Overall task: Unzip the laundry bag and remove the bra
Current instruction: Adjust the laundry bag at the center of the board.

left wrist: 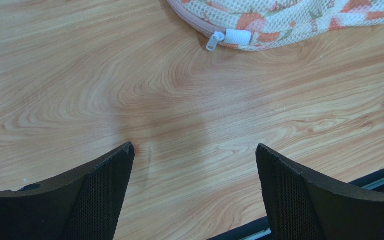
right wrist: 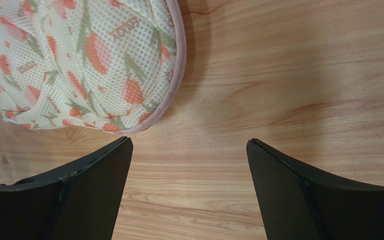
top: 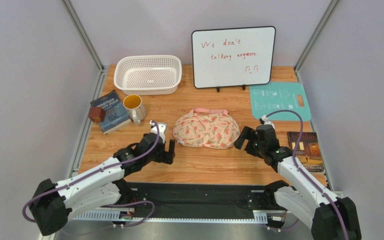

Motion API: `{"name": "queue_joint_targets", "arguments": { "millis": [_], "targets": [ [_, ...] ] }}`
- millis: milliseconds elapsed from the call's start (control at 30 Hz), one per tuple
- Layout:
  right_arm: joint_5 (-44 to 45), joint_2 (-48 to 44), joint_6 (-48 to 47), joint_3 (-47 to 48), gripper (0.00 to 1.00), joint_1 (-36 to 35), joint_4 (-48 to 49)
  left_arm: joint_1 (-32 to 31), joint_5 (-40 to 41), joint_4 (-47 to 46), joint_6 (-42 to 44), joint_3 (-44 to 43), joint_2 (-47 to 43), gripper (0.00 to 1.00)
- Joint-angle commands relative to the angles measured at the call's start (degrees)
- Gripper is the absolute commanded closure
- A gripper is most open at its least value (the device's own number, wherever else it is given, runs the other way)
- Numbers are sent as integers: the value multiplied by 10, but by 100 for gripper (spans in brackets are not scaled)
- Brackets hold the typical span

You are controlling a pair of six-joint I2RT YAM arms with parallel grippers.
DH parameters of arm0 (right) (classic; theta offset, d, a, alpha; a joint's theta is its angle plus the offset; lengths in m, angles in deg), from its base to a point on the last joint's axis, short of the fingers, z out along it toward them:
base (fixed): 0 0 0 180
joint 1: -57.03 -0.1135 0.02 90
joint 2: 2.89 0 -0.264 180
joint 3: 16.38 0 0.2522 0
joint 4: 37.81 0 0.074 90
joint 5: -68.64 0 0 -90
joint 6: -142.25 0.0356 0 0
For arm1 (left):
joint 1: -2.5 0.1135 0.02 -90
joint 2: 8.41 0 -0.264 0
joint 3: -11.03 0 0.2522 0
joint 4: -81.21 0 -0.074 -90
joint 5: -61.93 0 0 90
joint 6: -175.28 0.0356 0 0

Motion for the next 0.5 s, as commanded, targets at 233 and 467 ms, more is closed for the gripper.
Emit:
{"name": "queue_joint_targets", "arguments": {
  "millis": [233,467],
  "targets": [
    [45,77,71,9,13,-18,135,-2,1,-21,-12,11,-45,1],
    [44,135,73,22,22,-27,154,-2,4,-18,-10,10,-45,1]
  ]
}}
